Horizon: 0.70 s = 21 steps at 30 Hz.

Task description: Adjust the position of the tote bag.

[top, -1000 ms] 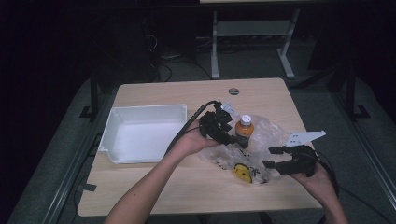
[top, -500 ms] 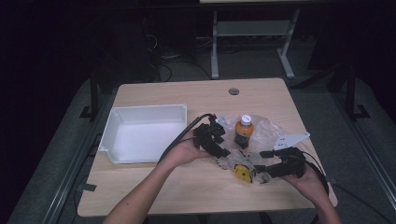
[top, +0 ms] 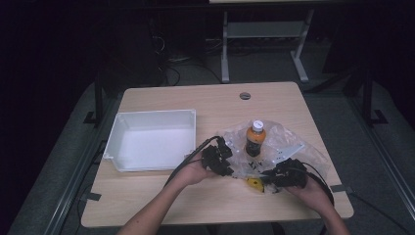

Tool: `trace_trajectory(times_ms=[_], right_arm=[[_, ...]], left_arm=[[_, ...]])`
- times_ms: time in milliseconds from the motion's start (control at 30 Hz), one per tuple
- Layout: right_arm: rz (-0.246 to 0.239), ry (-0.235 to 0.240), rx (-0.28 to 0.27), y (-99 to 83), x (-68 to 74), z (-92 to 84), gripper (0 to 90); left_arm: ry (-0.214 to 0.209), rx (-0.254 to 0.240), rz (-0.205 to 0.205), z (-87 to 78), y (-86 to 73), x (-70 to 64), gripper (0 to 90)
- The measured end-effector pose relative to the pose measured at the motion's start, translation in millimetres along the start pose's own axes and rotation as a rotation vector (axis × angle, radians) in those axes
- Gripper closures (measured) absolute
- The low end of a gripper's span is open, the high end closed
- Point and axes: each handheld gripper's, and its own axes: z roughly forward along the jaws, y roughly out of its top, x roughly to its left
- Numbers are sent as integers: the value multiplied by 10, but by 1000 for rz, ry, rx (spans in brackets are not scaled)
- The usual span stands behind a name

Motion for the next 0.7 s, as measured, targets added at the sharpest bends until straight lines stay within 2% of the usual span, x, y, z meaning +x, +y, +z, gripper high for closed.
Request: trace_trajectory(times_ms=[100,167,300,433,700], right_arm=[[-2,17,9,-21,0,12,855],[-6,28,14,-39,1,22,866],[3,44,23,-63,10,24,874],[3,49,28,-92,4,33,875],[20,56,27,-119,-4,46,868]], left_arm=[[7,9,-8,35,-35,22,762],[18,14,-9,53,-57,30,831],[22,18,-22,75,-86,32,870],[20,25,-32,117,-107,23,882],[24,5,-33,125,-151,5,878]])
